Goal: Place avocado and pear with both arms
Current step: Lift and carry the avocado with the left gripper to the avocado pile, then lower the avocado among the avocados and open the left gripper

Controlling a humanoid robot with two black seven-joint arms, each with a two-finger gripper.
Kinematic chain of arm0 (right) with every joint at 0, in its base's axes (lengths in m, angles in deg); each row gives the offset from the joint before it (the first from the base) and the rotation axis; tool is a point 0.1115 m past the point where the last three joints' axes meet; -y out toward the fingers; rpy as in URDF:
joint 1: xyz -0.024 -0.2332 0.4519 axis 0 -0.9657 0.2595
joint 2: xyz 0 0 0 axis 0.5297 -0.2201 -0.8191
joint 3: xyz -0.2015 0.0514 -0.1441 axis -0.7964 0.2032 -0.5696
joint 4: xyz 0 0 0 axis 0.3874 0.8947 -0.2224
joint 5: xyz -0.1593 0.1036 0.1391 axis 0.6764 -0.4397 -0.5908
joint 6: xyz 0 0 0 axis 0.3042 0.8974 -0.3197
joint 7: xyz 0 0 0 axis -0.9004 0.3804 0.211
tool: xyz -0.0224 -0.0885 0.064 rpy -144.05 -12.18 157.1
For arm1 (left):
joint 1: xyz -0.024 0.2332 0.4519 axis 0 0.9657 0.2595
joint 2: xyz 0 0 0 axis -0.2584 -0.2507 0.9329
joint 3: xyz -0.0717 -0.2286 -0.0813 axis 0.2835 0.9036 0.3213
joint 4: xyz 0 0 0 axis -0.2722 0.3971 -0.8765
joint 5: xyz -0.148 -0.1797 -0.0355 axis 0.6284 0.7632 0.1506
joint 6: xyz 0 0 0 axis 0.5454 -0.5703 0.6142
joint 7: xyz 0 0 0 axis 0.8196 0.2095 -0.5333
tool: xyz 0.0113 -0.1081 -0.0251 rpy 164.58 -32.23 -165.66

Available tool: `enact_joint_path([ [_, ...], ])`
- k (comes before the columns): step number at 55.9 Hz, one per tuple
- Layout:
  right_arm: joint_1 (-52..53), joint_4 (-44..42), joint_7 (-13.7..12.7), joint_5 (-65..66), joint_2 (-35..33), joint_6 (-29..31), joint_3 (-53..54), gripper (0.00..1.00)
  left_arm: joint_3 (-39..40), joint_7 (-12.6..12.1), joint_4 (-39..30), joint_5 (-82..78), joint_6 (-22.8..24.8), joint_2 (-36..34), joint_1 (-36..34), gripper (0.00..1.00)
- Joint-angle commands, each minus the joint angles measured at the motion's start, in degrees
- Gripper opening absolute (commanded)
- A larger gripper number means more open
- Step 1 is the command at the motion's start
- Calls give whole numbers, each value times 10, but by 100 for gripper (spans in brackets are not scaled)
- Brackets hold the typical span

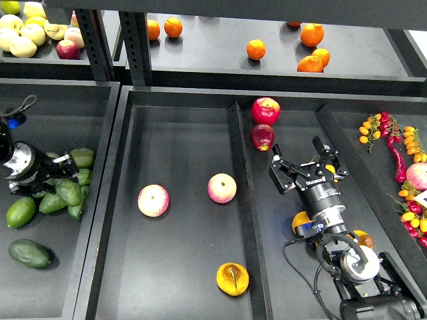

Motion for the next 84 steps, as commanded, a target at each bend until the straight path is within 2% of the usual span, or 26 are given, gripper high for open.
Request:
enact_joint_path([
  [1,-1,0,0,0,0,1,-1,100,14,0,3,-3,0,-2,22,35],
  [25,-3,2,0,0,0,1,-2,100,39,0,26,-9,0,13,64,40],
  [48,-3,2,0,-1,0,1,-2,100,59,0,31,-19,0,16,95,50],
  [75,-4,4,0,-1,0,1,-2,100,60,0,33,-19,0,30,99,66],
  [84,-4,4,0,-1,0,1,-2,100,60,0,33,-19,0,30,100,68],
])
